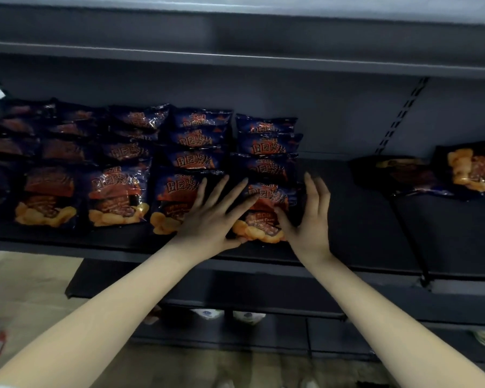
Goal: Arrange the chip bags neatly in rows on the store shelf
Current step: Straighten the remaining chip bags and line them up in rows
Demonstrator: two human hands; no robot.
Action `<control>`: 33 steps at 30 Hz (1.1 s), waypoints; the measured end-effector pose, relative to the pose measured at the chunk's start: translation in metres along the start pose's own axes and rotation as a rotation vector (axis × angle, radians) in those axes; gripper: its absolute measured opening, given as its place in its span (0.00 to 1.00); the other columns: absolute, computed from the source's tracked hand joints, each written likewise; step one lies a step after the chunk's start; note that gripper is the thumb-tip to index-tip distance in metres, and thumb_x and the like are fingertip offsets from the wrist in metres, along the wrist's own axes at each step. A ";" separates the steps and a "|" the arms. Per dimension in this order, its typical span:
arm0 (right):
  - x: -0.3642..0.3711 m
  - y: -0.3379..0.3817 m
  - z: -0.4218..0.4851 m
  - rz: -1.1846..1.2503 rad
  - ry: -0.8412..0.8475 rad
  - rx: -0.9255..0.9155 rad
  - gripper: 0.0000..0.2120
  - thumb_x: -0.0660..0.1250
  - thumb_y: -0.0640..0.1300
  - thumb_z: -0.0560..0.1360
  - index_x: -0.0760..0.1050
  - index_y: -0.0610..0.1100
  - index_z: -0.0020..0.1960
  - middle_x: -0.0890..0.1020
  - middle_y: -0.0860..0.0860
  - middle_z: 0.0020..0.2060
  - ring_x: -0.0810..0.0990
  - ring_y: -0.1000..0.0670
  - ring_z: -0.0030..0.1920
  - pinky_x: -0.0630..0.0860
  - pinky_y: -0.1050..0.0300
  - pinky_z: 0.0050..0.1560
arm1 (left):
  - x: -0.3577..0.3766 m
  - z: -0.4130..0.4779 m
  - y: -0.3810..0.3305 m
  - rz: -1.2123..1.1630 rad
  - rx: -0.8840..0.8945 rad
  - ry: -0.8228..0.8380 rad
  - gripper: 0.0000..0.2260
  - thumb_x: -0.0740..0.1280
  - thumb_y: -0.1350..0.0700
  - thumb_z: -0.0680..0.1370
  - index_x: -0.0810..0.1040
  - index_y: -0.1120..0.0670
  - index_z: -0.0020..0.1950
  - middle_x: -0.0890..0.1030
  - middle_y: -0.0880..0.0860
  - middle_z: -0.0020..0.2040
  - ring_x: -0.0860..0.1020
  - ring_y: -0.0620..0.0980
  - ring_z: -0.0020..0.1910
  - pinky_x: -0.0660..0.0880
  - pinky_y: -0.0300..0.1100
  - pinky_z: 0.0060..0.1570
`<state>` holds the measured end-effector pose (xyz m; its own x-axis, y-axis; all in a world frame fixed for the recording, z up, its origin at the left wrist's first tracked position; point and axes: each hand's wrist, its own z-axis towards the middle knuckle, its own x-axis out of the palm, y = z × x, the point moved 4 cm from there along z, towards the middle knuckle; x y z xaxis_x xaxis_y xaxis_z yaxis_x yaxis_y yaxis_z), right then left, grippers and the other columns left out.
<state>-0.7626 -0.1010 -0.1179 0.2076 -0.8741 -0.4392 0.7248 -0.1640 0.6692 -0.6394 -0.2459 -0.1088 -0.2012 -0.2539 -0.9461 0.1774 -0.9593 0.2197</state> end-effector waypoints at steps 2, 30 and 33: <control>-0.006 -0.003 -0.003 -0.057 0.014 -0.058 0.32 0.68 0.46 0.74 0.57 0.47 0.73 0.58 0.41 0.71 0.57 0.47 0.74 0.61 0.54 0.73 | 0.002 0.001 0.001 -0.009 0.000 -0.010 0.43 0.67 0.35 0.68 0.51 0.46 0.76 0.53 0.54 0.77 0.55 0.62 0.74 0.42 0.61 0.70; 0.000 0.004 -0.023 -0.484 0.526 -0.067 0.33 0.51 0.64 0.76 0.40 0.59 0.76 0.29 0.55 0.73 0.32 0.51 0.75 0.39 0.43 0.73 | -0.018 0.005 -0.001 -0.050 0.020 0.023 0.43 0.61 0.32 0.70 0.48 0.50 0.77 0.46 0.53 0.78 0.46 0.60 0.76 0.36 0.59 0.71; -0.011 0.002 -0.019 -0.455 0.490 -0.067 0.32 0.50 0.64 0.76 0.41 0.59 0.76 0.31 0.54 0.74 0.33 0.50 0.75 0.40 0.42 0.74 | -0.032 0.015 -0.010 -0.053 0.030 -0.031 0.42 0.51 0.28 0.69 0.48 0.50 0.76 0.48 0.53 0.78 0.48 0.59 0.76 0.38 0.59 0.71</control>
<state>-0.7513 -0.0832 -0.1231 0.1348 -0.4131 -0.9006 0.8468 -0.4240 0.3213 -0.6490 -0.2302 -0.0775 -0.2391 -0.2055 -0.9490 0.1368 -0.9747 0.1766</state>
